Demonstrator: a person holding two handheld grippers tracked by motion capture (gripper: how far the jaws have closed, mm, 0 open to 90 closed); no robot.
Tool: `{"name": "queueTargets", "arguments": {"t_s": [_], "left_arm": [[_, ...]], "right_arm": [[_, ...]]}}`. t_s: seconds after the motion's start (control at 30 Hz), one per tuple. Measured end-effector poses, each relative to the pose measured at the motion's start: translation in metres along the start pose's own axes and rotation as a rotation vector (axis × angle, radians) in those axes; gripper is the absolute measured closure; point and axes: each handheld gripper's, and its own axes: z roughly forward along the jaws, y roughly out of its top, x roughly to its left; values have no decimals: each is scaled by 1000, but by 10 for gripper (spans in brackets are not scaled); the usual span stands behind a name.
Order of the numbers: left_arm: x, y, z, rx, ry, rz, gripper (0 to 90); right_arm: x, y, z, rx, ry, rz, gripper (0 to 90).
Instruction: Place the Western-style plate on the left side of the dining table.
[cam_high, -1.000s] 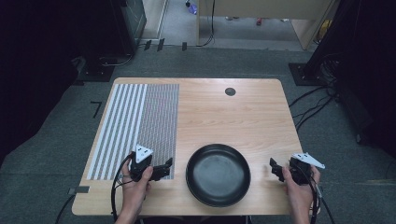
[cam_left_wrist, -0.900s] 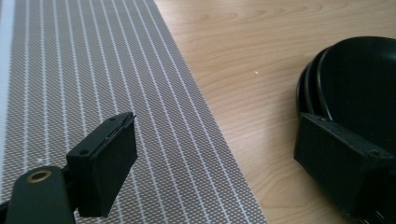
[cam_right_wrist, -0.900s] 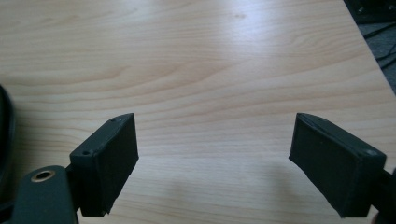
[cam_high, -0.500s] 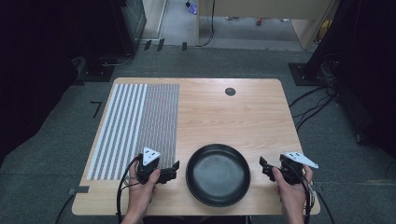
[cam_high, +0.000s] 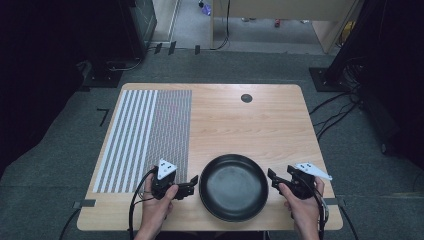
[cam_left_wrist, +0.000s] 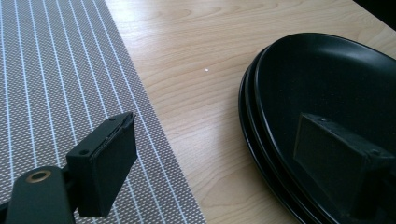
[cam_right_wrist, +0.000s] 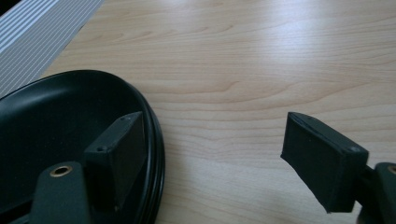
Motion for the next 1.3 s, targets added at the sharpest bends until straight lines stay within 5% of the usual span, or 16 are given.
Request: {"name": "queueTargets", "arguments": {"t_s": [0.7, 1.03, 1.3], "left_arm": [[-22, -4, 7, 33, -59, 22, 127], [-33, -6, 9, 48, -91, 16, 150], [-37, -8, 10, 63, -74, 11, 291]], "right_arm": [[22, -1, 1, -9, 22, -31, 347], [26, -2, 1, 10, 95, -36, 580], [31, -6, 4, 76, 93, -61, 681]]}}
